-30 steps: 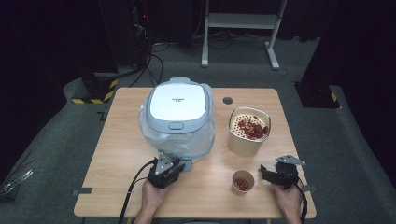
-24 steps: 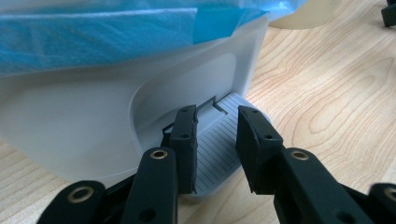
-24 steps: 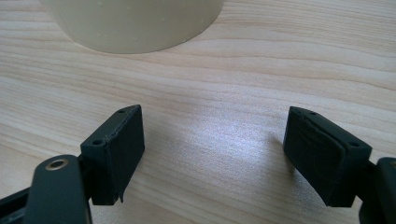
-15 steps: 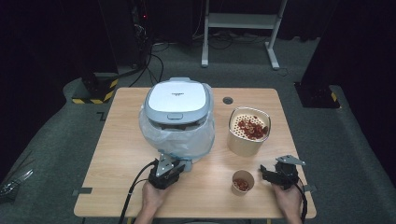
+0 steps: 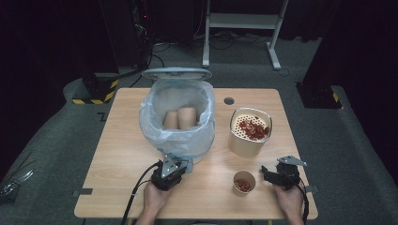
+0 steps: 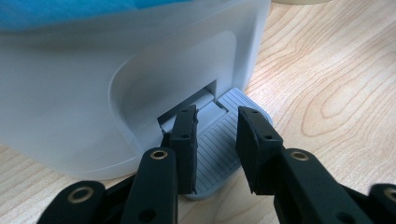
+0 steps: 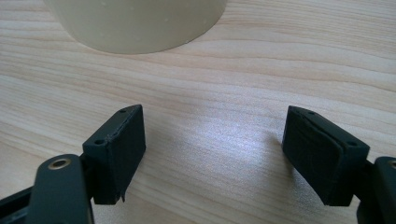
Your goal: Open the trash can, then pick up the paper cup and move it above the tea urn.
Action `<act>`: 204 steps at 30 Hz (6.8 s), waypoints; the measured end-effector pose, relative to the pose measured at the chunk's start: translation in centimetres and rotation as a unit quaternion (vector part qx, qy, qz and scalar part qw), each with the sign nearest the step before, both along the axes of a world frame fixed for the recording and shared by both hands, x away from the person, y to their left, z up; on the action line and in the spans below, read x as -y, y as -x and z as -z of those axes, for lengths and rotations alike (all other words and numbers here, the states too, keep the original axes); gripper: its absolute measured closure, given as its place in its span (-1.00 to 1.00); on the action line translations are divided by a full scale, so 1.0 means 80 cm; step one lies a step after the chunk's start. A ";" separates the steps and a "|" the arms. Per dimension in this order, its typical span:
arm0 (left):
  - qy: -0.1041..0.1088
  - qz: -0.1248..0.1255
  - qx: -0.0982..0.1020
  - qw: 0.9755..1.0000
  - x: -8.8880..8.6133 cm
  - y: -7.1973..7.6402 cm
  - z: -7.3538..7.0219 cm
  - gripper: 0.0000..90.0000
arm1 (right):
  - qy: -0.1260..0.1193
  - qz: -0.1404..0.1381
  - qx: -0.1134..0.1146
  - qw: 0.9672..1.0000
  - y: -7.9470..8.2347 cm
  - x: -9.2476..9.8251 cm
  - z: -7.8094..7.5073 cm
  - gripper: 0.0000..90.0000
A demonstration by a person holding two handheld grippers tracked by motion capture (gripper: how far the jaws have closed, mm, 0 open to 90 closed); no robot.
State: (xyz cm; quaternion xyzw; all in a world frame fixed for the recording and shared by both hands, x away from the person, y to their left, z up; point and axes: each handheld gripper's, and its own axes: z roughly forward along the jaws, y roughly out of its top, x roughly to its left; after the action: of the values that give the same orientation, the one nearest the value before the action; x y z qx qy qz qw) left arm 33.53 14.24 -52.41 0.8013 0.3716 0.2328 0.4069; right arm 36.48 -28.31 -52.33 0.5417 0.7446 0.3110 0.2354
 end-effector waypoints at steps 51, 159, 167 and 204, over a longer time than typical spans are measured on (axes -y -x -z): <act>-0.001 -0.001 0.001 1.000 0.000 0.001 0.000 0.51 | -0.035 -0.109 0.030 0.993 0.103 -0.012 -0.005 -0.49; 0.001 0.003 0.000 1.000 -0.001 0.001 0.000 0.45 | -0.035 -0.158 0.076 0.984 0.067 -0.065 -0.035 -0.25; -0.001 0.004 0.000 1.000 -0.001 0.001 -0.001 0.44 | -0.020 -0.133 0.080 0.988 0.055 -0.046 -0.042 -0.23; 0.000 0.008 0.000 1.000 -0.001 0.001 -0.001 0.38 | 0.089 -0.074 0.101 0.988 0.004 0.008 -0.121 -0.22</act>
State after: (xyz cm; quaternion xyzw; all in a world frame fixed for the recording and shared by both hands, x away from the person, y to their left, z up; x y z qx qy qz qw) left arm 33.45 14.34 -52.37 0.8041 0.3651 0.2298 0.4090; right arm 36.19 -28.92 -42.63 0.4279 0.7798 0.3128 0.3330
